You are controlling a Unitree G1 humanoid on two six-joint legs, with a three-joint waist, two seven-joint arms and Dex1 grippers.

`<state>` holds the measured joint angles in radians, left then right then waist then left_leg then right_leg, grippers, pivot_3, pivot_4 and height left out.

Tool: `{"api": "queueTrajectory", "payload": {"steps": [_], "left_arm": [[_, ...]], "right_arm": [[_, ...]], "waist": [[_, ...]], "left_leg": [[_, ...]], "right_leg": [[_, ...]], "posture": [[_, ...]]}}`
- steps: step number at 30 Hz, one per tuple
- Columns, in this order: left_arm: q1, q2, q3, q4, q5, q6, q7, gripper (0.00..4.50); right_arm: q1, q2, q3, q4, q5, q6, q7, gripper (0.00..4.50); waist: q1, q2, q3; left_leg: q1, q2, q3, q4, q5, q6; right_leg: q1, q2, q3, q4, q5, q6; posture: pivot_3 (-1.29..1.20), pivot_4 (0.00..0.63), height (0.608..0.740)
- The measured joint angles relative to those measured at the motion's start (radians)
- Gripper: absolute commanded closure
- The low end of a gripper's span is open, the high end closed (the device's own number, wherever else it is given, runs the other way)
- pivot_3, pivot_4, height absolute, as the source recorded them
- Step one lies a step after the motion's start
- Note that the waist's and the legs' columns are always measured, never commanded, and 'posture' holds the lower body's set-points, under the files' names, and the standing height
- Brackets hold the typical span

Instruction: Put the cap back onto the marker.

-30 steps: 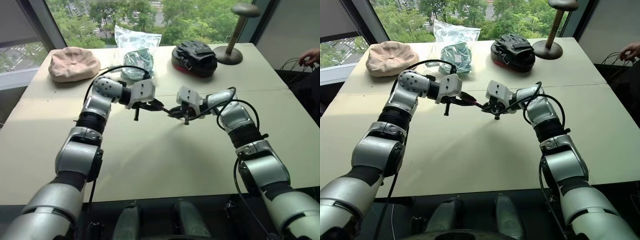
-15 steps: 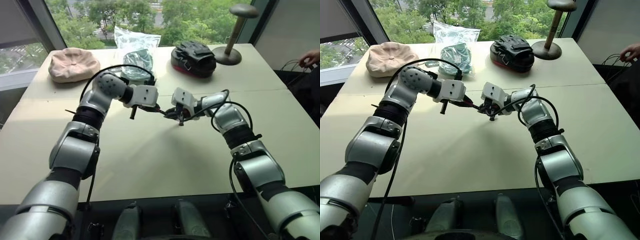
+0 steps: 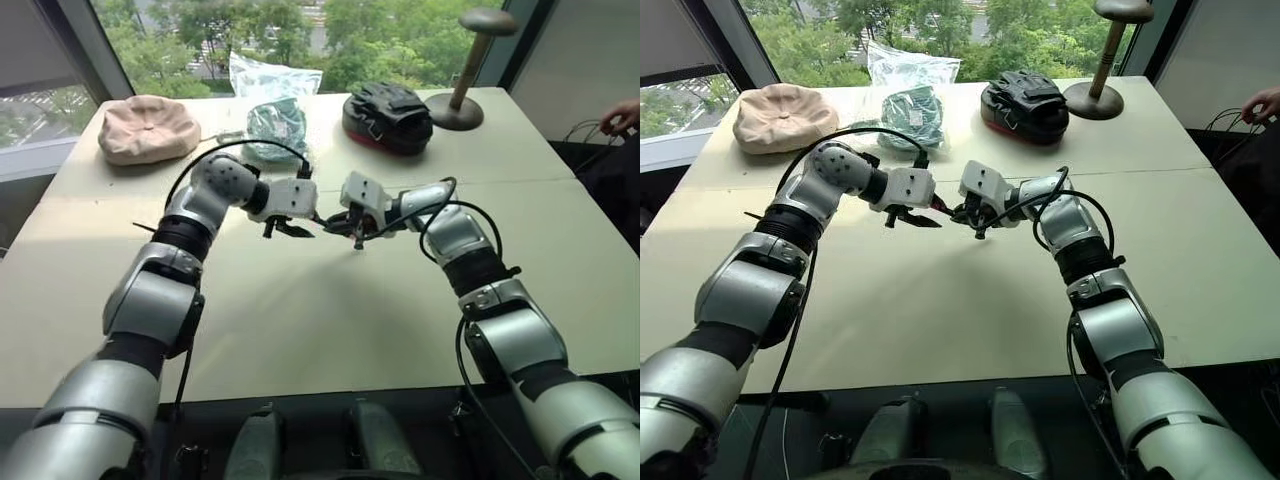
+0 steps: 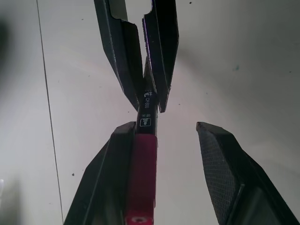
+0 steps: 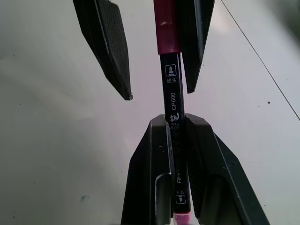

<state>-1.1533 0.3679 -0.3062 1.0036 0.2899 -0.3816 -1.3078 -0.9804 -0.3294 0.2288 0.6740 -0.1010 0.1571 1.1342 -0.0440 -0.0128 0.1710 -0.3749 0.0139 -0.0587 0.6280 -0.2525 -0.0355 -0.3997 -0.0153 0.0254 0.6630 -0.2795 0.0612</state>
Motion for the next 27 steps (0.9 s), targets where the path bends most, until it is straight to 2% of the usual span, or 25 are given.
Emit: {"api": "queueTrajectory", "payload": {"steps": [2, 9, 14, 17, 21, 27], "left_arm": [[0.006, 0.002, -0.011, 0.014, 0.006, -0.003, 0.016, 0.06], [0.013, 0.003, 0.017, 0.027, -0.016, -0.036, 0.158, 0.06], [0.054, 0.000, 0.117, -0.029, -0.151, 0.035, 0.153, 0.06], [0.138, 0.019, 0.152, -0.154, -0.234, 0.146, 0.098, 0.06], [0.308, 0.071, 0.219, -0.393, -0.332, 0.360, 0.111, 0.06], [0.576, 0.035, 0.348, -0.784, -0.380, 0.683, 0.436, 0.06]], "right_arm": [[-0.003, -0.012, -0.003, 0.000, 0.008, -0.011, -0.005, 4.50], [0.013, -0.074, 0.000, 0.000, 0.007, -0.028, 0.000, 4.50], [0.039, -0.147, 0.020, 0.017, -0.013, -0.057, 0.014, 4.50], [0.038, -0.190, 0.011, 0.044, -0.011, -0.046, -0.004, 4.50], [0.038, -0.239, -0.064, 0.057, 0.025, 0.103, -0.052, 4.50], [0.117, -0.347, -0.125, -0.064, 0.048, 0.403, -0.105, 4.50]], "waist": [[0.000, 0.000, 0.000], [0.002, 0.000, 0.000], [0.001, 0.000, 0.000], [-0.002, 0.000, 0.000], [0.000, 0.000, 0.000], [0.012, 0.000, 0.000]], "left_leg": [[0.000, 0.000, 0.000, 0.000, 0.000, 0.000], [0.000, 0.000, 0.000, 0.000, -0.001, 0.001], [0.000, 0.000, 0.000, 0.000, -0.001, 0.001], [0.001, 0.000, 0.001, -0.001, -0.001, 0.001], [0.001, 0.002, 0.000, -0.001, -0.001, 0.001], [0.000, 0.002, -0.002, 0.000, -0.001, 0.001]], "right_leg": [[0.000, 0.000, 0.000, 0.000, 0.000, 0.000], [0.000, 0.000, 0.000, -0.001, 0.000, 0.000], [0.000, -0.001, 0.000, 0.000, 0.000, 0.000], [0.000, 0.000, 0.001, 0.000, 0.000, 0.000], [0.000, 0.000, 0.001, 0.000, 0.000, 0.000], [0.002, -0.003, 0.001, -0.002, 0.000, 0.000]], "posture": [[0.00, 0.150, 0.740], [0.00, 0.150, 0.740], [0.00, 0.150, 0.740], [0.00, 0.150, 0.740], [0.00, 0.150, 0.740], [0.00, 0.150, 0.740]]}}
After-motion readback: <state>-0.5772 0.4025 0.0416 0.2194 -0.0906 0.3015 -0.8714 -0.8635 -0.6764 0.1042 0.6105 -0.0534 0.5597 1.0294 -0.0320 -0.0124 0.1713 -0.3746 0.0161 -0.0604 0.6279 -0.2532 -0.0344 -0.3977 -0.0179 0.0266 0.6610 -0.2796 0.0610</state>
